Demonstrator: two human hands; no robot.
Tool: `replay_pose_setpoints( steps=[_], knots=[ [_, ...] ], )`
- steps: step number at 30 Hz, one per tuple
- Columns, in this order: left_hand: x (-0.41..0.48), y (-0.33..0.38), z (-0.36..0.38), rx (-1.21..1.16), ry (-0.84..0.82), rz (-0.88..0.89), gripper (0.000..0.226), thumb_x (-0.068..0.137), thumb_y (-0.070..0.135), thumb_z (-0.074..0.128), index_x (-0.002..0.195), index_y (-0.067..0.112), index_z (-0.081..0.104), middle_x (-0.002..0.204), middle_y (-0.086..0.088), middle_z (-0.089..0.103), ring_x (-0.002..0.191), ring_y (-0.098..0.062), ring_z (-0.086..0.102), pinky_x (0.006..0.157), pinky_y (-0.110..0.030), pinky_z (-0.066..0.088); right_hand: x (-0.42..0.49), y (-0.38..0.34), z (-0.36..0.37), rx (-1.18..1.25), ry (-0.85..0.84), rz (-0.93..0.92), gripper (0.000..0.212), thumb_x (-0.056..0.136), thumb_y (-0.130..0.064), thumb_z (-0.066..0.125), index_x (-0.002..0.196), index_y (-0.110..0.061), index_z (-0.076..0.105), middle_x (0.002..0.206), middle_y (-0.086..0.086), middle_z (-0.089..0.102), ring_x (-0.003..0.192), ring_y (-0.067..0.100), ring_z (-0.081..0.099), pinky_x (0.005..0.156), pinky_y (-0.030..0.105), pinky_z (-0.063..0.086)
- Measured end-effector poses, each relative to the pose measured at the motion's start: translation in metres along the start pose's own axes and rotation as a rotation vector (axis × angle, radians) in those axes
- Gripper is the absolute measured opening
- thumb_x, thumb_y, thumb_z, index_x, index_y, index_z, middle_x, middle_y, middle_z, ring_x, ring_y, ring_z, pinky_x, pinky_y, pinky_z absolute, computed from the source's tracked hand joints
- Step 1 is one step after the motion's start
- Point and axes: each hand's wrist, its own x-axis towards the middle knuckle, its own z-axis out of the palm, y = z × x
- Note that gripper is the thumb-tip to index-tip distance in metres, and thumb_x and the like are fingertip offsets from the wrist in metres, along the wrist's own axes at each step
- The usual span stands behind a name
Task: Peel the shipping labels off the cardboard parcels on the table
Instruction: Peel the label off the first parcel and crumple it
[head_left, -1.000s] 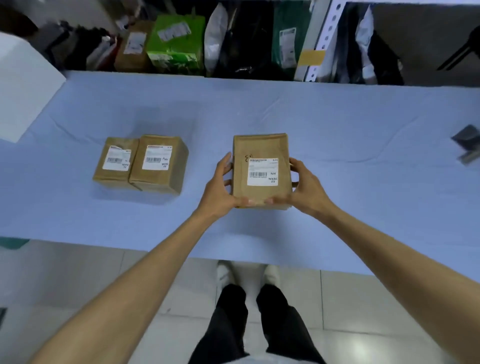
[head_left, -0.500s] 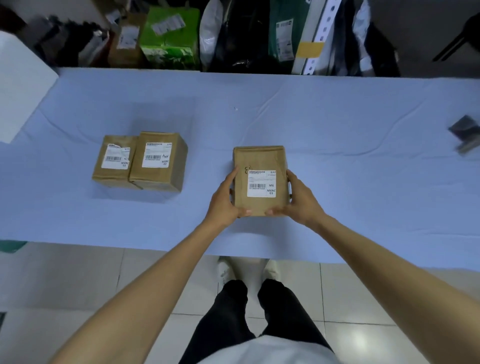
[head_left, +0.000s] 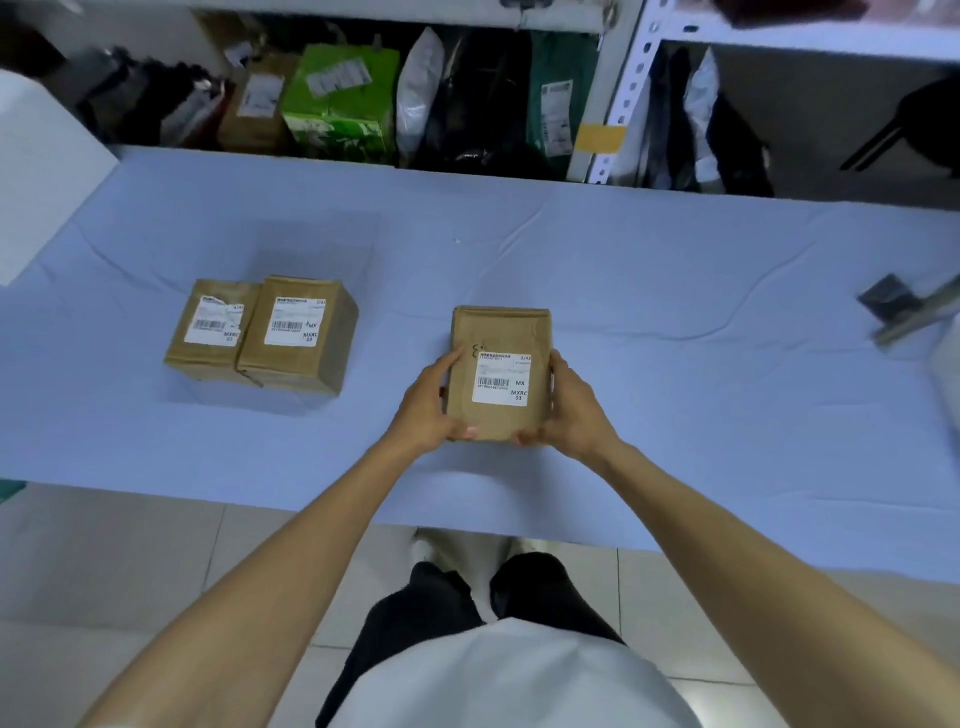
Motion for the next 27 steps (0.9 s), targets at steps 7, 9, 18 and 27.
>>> replay_pose_setpoints(
  steps=[7,9,18,27],
  knots=[
    [0.004,-0.005,-0.002,-0.004,0.023,-0.005,0.110,0.059,0.000,0.087,0.147,0.033,0.030,0.143,0.000,0.044,0.117,-0.022,0.053,0.088,-0.044,0.056,-0.003,0.007,-0.001,-0.061,0.047,-0.054,0.108,0.057,-0.018,0.089,0.146,-0.016,0.028,0.133,0.002,0.046,0.121,0.025,0.047,0.095,0.047,0.048],
    [0.006,-0.005,-0.005,-0.030,0.011,0.027,0.109,0.060,-0.001,0.086,0.144,0.039,0.030,0.143,0.003,0.044,0.116,-0.020,0.053,0.087,-0.042,0.057,-0.001,0.005,-0.002,-0.075,0.045,-0.057,0.117,0.054,-0.022,0.091,0.148,-0.017,0.023,0.137,0.002,0.040,0.125,0.020,0.042,0.097,0.042,0.046],
    [0.011,-0.010,-0.003,0.117,0.075,0.139,0.111,0.047,0.016,0.090,0.141,0.036,0.037,0.132,0.009,0.027,0.126,-0.021,0.042,0.096,-0.044,0.051,0.002,0.007,0.000,0.083,0.035,0.012,0.123,0.050,-0.006,0.092,0.150,-0.020,0.022,0.137,0.001,0.043,0.118,0.024,0.050,0.090,0.047,0.053],
    [0.023,-0.007,-0.004,0.102,0.130,0.127,0.076,0.063,0.008,0.086,0.120,0.044,0.050,0.119,0.002,0.030,0.117,-0.024,0.043,0.098,-0.038,0.050,0.001,0.007,0.004,0.158,0.051,0.033,0.121,0.051,-0.001,0.091,0.150,-0.021,0.024,0.138,-0.003,0.043,0.116,0.019,0.051,0.082,0.033,0.056]
  ],
)
